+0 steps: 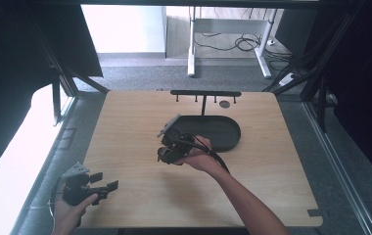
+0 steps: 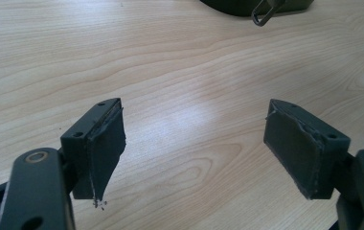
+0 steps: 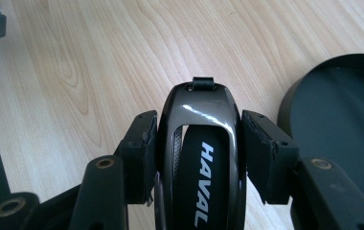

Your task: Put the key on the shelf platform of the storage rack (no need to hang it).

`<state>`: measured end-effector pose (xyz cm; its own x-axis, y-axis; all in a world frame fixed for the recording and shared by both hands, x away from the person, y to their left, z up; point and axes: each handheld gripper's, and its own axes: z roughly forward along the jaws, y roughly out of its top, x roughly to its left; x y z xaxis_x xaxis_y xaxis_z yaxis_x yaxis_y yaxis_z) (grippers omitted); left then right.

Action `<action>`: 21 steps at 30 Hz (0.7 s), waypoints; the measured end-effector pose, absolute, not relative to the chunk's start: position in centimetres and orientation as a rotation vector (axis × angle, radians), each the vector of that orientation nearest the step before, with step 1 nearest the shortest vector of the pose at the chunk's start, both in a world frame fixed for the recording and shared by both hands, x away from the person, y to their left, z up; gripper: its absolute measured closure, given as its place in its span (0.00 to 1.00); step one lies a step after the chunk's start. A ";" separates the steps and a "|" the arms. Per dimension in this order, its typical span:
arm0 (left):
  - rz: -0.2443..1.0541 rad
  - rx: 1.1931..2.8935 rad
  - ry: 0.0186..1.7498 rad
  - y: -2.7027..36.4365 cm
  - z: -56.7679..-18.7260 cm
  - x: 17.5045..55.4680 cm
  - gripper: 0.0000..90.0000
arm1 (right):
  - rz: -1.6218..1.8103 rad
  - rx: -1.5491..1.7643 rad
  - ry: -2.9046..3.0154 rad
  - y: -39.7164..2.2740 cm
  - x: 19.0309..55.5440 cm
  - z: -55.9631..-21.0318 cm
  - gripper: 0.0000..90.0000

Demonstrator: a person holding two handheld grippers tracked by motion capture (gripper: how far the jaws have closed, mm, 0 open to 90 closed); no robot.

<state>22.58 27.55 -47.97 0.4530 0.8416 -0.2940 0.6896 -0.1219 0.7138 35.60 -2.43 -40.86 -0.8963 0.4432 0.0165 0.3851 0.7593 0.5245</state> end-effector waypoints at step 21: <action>0.229 1.870 1.297 27.5 -48.1 22.6 0.25 | 0.837 0.792 2.770 -6.8 37.0 -39.7 0.55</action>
<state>22.63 27.51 -48.09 0.4505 0.8438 -0.2917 0.6927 -0.1242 0.7104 37.01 -6.81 -39.70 -0.8514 0.5243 0.0166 0.4458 0.7065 0.5497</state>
